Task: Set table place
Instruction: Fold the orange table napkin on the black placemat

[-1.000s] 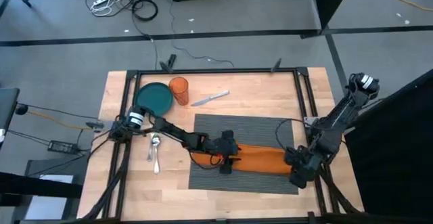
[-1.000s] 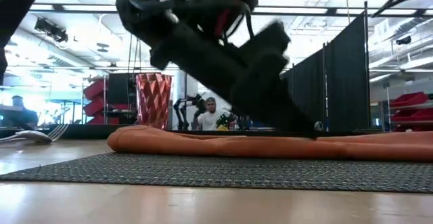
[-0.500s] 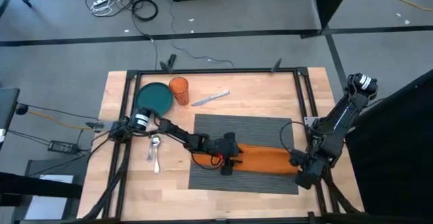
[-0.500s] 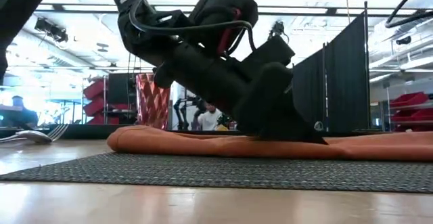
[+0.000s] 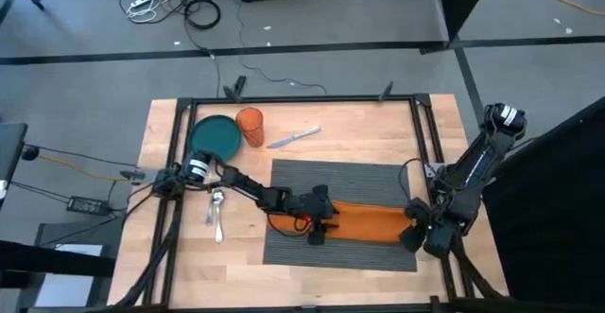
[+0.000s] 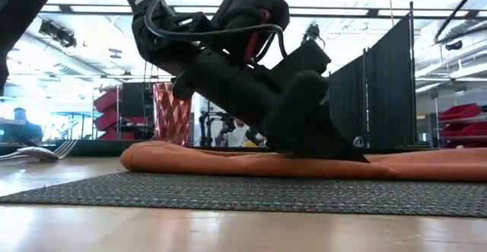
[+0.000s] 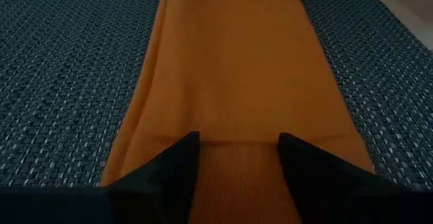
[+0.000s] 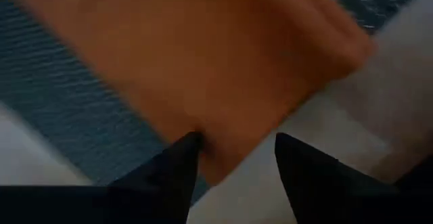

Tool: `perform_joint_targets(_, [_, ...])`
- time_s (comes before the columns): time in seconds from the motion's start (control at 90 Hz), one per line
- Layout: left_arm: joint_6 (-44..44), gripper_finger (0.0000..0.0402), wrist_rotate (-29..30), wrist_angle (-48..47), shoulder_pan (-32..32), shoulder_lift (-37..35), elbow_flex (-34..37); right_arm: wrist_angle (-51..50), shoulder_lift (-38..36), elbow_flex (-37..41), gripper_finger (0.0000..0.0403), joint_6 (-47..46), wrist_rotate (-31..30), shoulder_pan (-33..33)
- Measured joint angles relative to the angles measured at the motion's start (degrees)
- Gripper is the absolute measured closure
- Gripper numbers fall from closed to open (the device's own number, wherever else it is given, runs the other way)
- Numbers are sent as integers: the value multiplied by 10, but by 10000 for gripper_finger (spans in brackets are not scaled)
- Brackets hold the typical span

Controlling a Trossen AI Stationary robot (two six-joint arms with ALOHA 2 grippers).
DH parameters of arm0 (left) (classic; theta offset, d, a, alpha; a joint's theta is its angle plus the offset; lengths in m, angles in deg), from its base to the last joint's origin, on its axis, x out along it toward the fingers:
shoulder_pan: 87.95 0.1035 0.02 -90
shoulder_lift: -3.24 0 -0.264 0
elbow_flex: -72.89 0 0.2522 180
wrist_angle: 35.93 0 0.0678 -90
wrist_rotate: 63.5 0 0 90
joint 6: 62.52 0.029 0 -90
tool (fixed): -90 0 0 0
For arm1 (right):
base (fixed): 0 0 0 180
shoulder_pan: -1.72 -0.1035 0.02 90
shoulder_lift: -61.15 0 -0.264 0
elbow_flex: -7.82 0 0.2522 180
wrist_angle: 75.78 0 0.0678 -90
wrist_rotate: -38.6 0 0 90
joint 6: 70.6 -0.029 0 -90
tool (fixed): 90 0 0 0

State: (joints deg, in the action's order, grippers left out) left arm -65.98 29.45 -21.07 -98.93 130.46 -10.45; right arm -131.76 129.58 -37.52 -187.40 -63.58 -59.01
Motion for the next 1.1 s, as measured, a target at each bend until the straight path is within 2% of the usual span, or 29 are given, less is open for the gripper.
perform_joint_targets(0.111, [0,216,0,2,0,0,0,44,21,19,234,-5,-28,1])
perform_joint_targets(0.322, [-1,216,0,2,0,0,0,46,46,19,250,-18,-42,1])
perform_joint_targets(0.444, [-1,216,0,2,0,0,0,48,62,19,289,-31,-77,1])
perform_joint_targets(0.656, [-1,216,0,2,0,0,0,50,83,19,380,-23,-93,-1])
perform_joint_targets(0.722, [-1,216,0,0,0,0,0,35,76,13,396,-6,-89,0])
perform_joint_targets(0.911, [-1,216,1,-10,0,0,0,-85,23,-34,402,21,-55,0])
perform_joint_targets(1.1, [-1,216,0,-10,0,-1,0,-101,-27,-44,403,49,-30,7])
